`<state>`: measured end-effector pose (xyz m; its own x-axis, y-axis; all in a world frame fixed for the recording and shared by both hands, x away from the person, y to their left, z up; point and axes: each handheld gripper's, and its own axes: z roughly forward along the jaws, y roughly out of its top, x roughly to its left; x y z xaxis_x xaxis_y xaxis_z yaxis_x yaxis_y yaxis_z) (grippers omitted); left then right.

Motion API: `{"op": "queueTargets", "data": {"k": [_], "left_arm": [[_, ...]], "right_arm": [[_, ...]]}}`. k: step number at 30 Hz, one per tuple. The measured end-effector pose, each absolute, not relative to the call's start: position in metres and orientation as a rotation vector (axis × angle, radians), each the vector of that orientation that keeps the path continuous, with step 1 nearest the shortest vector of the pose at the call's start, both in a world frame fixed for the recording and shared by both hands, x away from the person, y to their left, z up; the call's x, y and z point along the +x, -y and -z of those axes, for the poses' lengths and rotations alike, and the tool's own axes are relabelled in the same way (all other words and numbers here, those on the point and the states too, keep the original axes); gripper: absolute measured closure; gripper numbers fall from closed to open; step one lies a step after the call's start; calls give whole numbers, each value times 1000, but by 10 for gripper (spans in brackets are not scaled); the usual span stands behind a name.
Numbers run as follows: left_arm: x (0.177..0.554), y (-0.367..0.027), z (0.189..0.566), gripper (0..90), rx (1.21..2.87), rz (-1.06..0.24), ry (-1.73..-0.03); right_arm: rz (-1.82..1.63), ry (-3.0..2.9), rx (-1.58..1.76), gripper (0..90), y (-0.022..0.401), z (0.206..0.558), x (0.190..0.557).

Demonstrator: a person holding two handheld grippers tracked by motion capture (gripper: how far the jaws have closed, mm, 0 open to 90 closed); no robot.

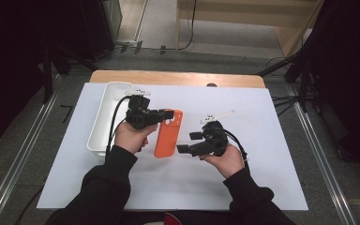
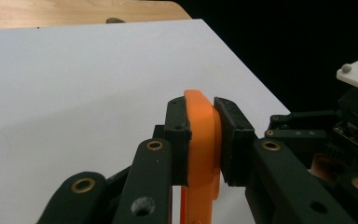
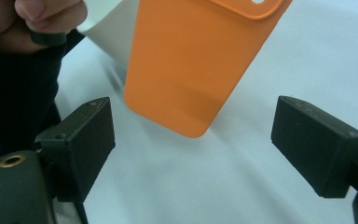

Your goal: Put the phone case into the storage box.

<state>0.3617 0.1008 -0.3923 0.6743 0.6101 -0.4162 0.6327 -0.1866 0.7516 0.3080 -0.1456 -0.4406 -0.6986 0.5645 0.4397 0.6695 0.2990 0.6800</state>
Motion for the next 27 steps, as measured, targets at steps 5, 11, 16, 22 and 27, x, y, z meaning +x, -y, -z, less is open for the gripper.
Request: {"op": "queueTargets", "data": {"k": [5, 11, 16, 22, 27], "left_arm": [[360, -103, 391, 765, 1890, 28, -935], [359, -107, 387, 764, 1902, 39, -902], [357, -109, 387, 764, 1921, 64, -868], [355, -113, 385, 764, 1934, 63, -843], [352, -115, 384, 764, 1962, 67, -798]], "right_arm": [[1348, 2443, -1108, 128, 149, 441, 311], [1340, 2466, -1042, 129, 154, 436, 320], [1331, 2485, -945, 128, 155, 436, 325], [1313, 2552, -825, 128, 153, 436, 327], [1300, 2570, -801, 129, 155, 435, 329]]}}
